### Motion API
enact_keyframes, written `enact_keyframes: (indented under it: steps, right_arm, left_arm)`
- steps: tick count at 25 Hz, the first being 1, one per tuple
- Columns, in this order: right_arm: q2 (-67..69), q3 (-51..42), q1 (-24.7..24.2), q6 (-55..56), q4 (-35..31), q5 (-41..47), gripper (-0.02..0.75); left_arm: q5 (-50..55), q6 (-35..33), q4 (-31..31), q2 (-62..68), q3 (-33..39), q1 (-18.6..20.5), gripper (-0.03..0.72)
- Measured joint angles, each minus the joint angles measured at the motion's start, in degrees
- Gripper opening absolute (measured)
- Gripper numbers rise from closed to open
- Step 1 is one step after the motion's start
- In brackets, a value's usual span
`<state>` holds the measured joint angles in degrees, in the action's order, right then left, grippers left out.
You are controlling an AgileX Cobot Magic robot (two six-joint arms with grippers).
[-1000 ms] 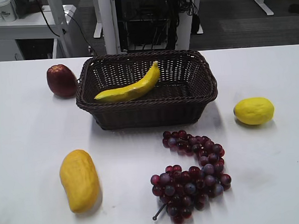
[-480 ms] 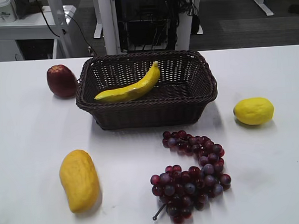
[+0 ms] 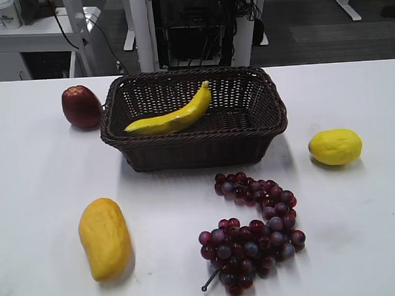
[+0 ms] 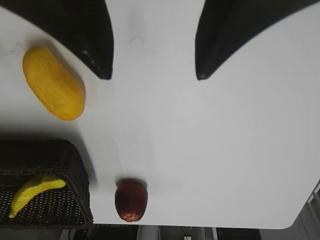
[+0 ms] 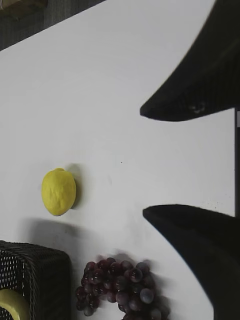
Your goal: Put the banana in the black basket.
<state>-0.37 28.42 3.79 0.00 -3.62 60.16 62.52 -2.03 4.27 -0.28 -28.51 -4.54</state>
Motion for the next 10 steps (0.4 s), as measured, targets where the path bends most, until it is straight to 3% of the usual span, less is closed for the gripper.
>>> enact_keyframes:
  steps: [10]
  right_arm:
    - [0.0, 0.0, 0.0, 0.0, 0.0, 0.0, 0.440]
  left_arm:
    - [0.0, 0.0, 0.1, 0.0, 0.0, 0.0, 0.517]
